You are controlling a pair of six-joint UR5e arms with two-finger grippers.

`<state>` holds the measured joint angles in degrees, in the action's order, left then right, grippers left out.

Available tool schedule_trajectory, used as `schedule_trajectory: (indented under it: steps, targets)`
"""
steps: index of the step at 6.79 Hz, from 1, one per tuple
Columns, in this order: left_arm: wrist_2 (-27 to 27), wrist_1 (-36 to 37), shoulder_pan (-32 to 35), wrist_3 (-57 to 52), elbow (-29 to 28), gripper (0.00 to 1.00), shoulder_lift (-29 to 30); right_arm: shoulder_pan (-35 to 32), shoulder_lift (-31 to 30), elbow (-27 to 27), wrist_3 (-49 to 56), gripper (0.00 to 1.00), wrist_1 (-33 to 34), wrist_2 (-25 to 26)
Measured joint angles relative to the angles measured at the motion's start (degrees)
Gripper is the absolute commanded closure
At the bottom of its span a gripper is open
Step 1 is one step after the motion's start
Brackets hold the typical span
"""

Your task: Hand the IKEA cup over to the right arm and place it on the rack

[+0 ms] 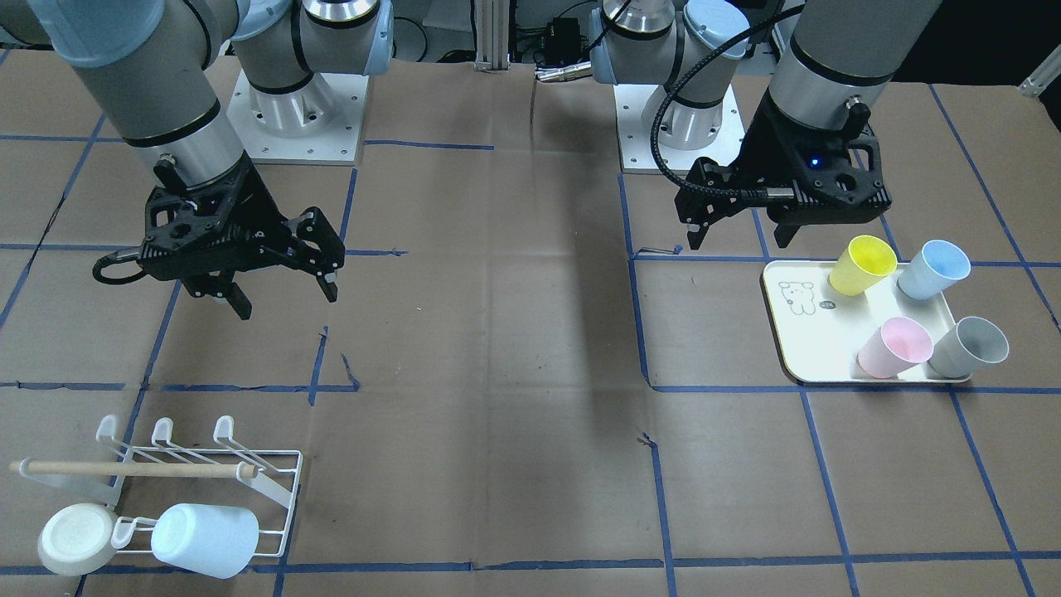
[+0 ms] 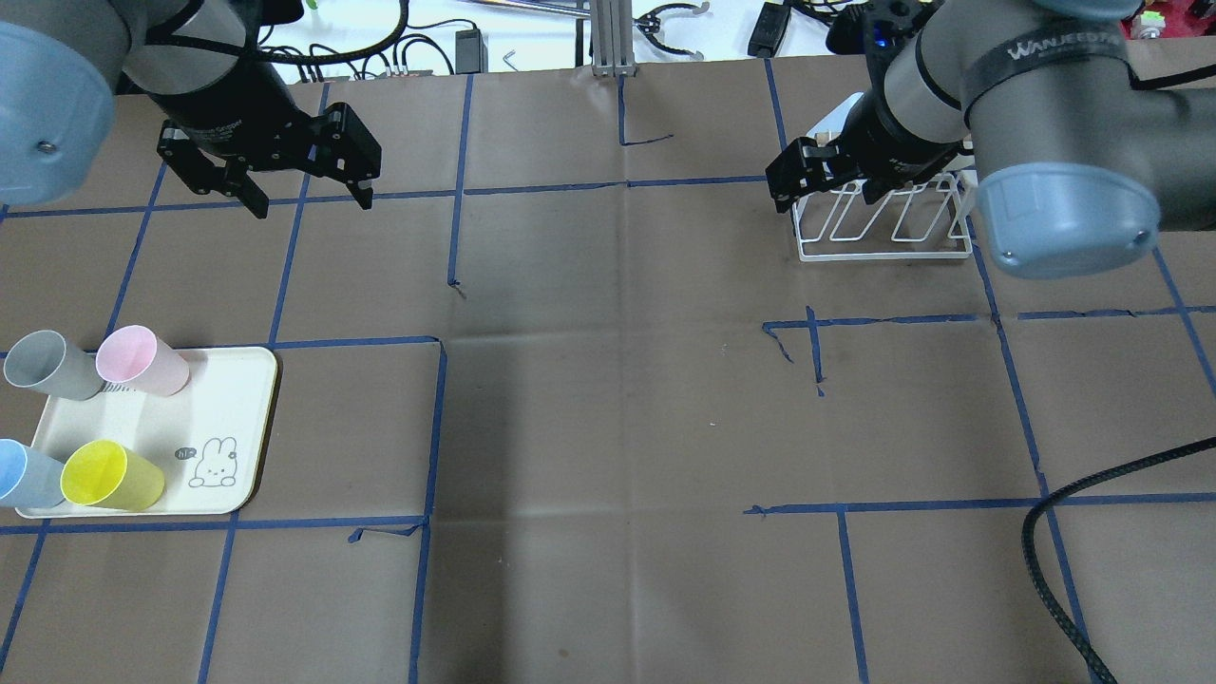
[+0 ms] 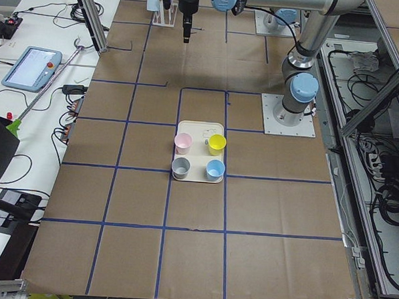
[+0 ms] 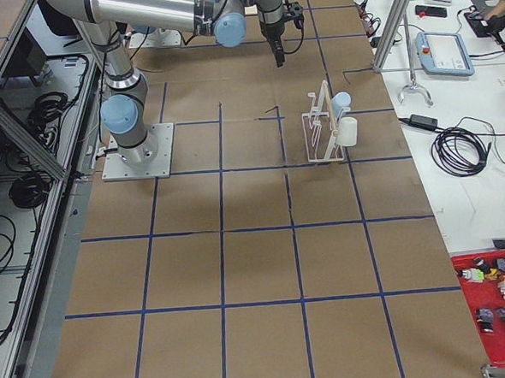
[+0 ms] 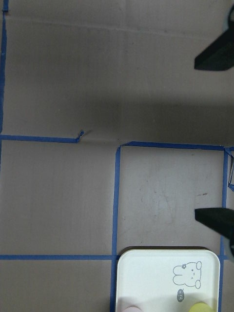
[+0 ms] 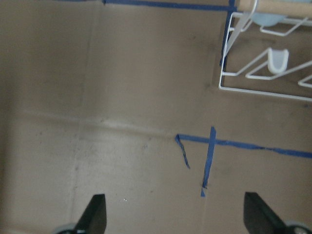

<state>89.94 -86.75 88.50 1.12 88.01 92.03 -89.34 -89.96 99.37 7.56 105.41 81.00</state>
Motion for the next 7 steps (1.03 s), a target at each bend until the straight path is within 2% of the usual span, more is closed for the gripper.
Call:
schedule_trajectory:
  steps: [2, 4, 7]
  targets:
    - [0.0, 0.0, 0.0, 0.0, 0.0, 0.01, 0.0, -0.1, -4.9, -1.0, -2.9, 0.00, -8.5, 3.9]
    - [0.0, 0.0, 0.0, 0.0, 0.0, 0.01, 0.0, -0.2, -7.4, -0.9, -5.4, 0.00, -12.3, 5.0]
    - [0.0, 0.0, 0.0, 0.0, 0.0, 0.01, 0.1, -0.2, -7.8, -1.4, -5.8, 0.00, -14.4, 5.1]
